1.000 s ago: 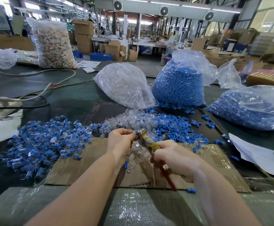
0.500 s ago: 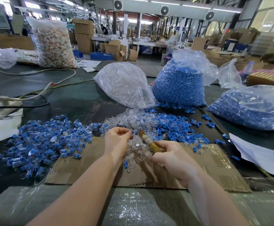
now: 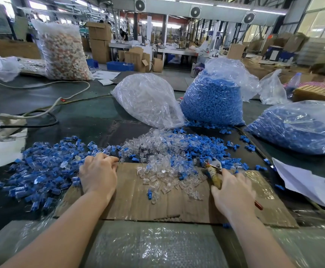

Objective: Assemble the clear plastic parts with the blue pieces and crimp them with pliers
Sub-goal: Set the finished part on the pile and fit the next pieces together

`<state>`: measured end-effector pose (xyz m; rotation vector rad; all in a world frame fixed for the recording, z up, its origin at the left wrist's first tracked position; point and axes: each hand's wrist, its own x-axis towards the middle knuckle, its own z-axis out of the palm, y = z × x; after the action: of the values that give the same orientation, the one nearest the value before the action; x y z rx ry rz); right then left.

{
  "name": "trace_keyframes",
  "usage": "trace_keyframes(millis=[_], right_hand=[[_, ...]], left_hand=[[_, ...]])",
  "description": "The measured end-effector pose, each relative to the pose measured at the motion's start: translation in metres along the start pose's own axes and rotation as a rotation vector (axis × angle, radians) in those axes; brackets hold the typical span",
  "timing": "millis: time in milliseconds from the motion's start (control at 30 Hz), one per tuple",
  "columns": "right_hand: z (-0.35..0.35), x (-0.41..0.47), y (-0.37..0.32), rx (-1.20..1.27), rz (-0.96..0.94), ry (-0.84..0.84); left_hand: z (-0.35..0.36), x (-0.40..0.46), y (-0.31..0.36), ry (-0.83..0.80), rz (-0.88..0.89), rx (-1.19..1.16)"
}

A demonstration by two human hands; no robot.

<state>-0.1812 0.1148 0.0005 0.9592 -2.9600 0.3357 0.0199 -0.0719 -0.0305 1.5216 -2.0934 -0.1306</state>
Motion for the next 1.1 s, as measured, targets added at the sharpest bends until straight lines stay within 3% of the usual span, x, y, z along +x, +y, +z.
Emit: trace_keyframes(millis=[167,300,400,567,767,1100], right_hand=[[0.007,-0.002,0.002,-0.065,-0.004,0.013],[0.004,0.002,0.000,-0.085,-0.038,0.031],[0.003,0.005,-0.004,-0.083,-0.134,0.134],[0.006,0.011,-0.009,-0.072,-0.206,0.142],[0.011,0.015,-0.010,-0.017,-0.242,0.134],[0.013,0.014,-0.009,0.023,-0.275,0.152]], left_hand=[[0.000,-0.008,0.020,-0.030,0.182,-0.275],[-0.007,-0.010,0.035,-0.289,0.300,-0.471],[-0.011,-0.012,0.045,-0.543,0.386,-0.493],[-0.015,-0.012,0.048,-0.747,0.454,-0.429],[-0.014,-0.016,0.052,-0.731,0.447,-0.535],[-0.001,-0.033,0.070,-0.453,0.383,-0.567]])
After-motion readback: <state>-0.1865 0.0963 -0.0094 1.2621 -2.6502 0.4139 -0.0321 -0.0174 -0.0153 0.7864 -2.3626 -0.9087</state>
